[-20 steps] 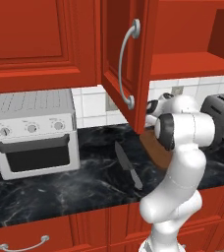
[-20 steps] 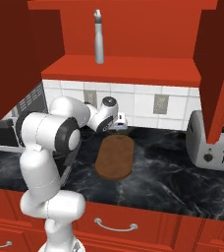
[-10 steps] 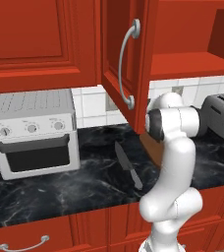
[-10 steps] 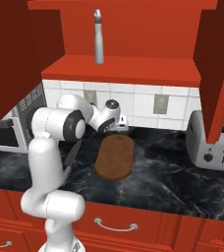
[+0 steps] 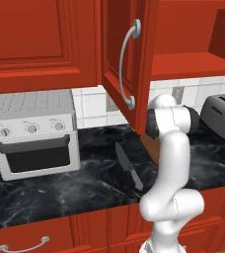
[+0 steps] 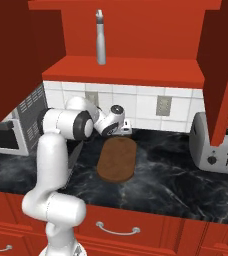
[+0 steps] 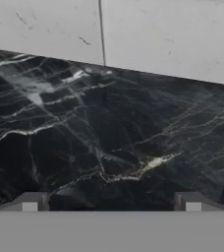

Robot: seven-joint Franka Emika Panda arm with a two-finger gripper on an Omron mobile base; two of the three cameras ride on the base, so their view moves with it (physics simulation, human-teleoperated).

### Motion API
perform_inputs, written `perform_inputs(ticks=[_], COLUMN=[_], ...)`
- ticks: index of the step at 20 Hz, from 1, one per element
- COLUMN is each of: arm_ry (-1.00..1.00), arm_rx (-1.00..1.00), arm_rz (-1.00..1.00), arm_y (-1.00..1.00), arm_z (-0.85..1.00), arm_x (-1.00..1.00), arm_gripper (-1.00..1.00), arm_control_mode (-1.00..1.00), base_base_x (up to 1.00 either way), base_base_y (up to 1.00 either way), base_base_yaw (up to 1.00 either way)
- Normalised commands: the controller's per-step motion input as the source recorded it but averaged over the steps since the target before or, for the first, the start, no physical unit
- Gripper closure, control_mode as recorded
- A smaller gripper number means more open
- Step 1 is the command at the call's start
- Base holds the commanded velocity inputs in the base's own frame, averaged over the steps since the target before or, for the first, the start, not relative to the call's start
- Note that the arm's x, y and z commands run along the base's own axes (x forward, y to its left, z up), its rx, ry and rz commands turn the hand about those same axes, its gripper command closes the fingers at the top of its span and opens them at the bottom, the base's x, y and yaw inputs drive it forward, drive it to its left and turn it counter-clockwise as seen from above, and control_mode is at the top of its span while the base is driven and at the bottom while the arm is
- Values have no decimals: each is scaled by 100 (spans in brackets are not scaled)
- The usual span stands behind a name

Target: Move the cutting board and knife to the sink. Then move spray from the cabinet to the counter.

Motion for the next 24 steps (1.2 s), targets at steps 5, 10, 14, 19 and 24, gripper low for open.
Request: perform_inputs(ticks=[5, 10, 14, 19, 24], arm_ry=[1, 0, 0, 0, 0], arm_rx=[0, 0, 0, 0, 0], arm_rz=[3, 4, 5, 7, 5], arm_y=[0, 0, 0, -4, -39], arm_z=[-26, -18, -7, -17, -18], arm_x=[36, 35, 15, 2, -18], arm_gripper=[-100, -100, -100, -100, -100], arm_control_mode=[-100, -100, -100, -100, -100], base_base_x=[0, 0, 0, 0, 0], base_base_y=[0, 0, 0, 0, 0], base_base_yaw=[0, 0, 0, 0, 0])
